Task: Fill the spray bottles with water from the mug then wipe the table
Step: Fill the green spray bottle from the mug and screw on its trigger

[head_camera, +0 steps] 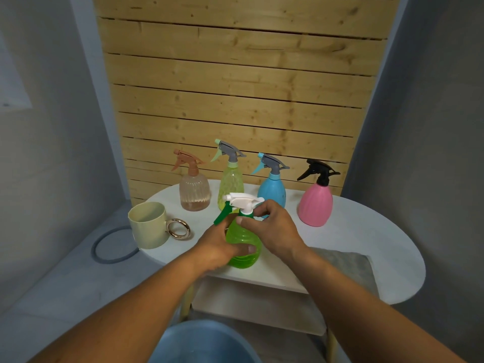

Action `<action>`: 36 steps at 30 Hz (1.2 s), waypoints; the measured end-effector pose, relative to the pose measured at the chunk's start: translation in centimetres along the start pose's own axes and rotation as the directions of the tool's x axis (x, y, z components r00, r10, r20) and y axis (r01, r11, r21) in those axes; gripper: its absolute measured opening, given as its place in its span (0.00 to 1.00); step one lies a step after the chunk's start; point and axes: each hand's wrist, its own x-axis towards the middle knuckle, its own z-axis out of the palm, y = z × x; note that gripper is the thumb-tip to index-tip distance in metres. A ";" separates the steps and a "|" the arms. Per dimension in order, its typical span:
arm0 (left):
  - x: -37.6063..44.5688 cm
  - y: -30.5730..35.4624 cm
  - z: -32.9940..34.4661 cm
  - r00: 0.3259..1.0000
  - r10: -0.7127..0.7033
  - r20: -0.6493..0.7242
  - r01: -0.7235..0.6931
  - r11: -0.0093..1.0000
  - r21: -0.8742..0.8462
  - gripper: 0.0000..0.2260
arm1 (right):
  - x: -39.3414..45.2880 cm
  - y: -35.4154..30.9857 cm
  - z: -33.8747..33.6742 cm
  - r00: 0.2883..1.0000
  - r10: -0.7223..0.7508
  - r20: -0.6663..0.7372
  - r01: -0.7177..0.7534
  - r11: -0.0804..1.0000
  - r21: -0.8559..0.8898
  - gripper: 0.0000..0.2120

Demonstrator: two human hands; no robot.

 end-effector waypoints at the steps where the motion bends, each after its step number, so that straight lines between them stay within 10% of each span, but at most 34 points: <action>1: 0.0 0.0 0.0 1.000 -0.001 0.002 0.001 1.000 -0.003 0.29 | 0.0 0.1 0.0 1.000 -0.003 0.011 0.003 1.000 0.002 0.19; 7: 0.1 -0.2 0.2 1.000 -0.009 0.003 0.009 1.000 0.000 0.30 | 0.0 0.4 -0.3 0.997 -0.061 0.036 0.058 0.995 0.077 0.13; 16: 0.1 -0.1 0.3 1.000 -0.018 0.002 0.018 1.000 0.016 0.26 | -0.4 -0.5 0.9 1.000 0.021 0.015 -0.023 0.994 0.106 0.33; 29: 0.1 -0.4 0.3 1.000 -0.004 0.006 0.004 1.000 0.020 0.29 | -0.3 0.1 0.8 0.998 0.014 0.058 -0.025 0.978 0.207 0.24; 36: 0.2 -0.4 0.2 1.000 -0.016 0.019 0.015 1.000 0.028 0.28 | 0.3 -0.6 1.1 0.995 0.046 -0.090 -0.047 0.999 -0.009 0.27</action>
